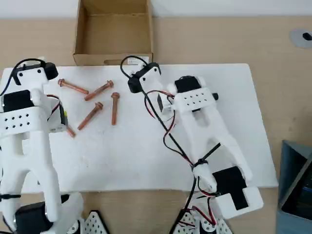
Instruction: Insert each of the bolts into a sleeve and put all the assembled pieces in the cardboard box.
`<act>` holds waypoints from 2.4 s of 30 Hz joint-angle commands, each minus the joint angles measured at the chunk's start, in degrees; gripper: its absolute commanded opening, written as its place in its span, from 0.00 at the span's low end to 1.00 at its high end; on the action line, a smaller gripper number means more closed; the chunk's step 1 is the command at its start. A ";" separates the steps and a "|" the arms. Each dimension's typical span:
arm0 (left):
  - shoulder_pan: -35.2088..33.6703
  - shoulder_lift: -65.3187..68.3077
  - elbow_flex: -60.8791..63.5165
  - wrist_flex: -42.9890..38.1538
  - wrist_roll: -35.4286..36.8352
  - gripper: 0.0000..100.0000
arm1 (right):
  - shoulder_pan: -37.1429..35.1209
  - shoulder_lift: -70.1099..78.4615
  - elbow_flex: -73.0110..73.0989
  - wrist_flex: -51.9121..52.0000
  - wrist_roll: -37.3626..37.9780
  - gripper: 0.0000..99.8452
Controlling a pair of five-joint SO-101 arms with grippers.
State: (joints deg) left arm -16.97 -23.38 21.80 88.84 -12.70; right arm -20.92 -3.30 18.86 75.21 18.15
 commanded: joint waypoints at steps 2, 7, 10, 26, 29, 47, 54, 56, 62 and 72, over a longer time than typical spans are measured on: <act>-0.18 -0.13 -0.26 -0.35 -0.18 0.09 | -0.92 1.01 0.57 -1.76 -0.62 0.20; -0.18 -0.13 -0.26 -0.35 -0.18 0.09 | -0.92 5.32 0.48 -2.64 -0.62 0.20; -0.18 -0.13 -0.18 -0.35 -0.18 0.08 | -0.92 6.81 -0.48 -3.60 -0.62 0.20; -0.26 -0.13 -0.18 -0.35 -0.18 0.08 | -0.92 19.12 -6.29 -5.54 -0.62 0.17; -0.35 -0.13 -0.18 -0.35 -0.18 0.08 | -0.92 21.14 -7.08 -6.15 -0.62 0.11; -0.44 -0.31 -0.18 0.00 -0.09 0.08 | -0.84 17.63 -21.85 5.45 -0.26 0.01; -0.26 -0.66 -0.62 0.09 -0.09 0.08 | -0.48 9.71 -32.92 18.02 -0.26 0.01; -0.18 -0.66 -0.70 0.09 0.00 0.08 | -0.48 7.43 -34.15 20.31 -0.26 0.01; -0.18 -0.75 -0.88 2.02 0.18 0.08 | -0.48 -1.19 -34.15 25.58 -0.62 0.01; 0.00 -0.13 -9.67 5.01 0.26 0.08 | 1.19 -22.64 -23.43 26.99 -8.26 0.01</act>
State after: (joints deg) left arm -16.97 -23.38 18.37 93.41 -12.62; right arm -21.27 -17.71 -7.60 101.05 10.68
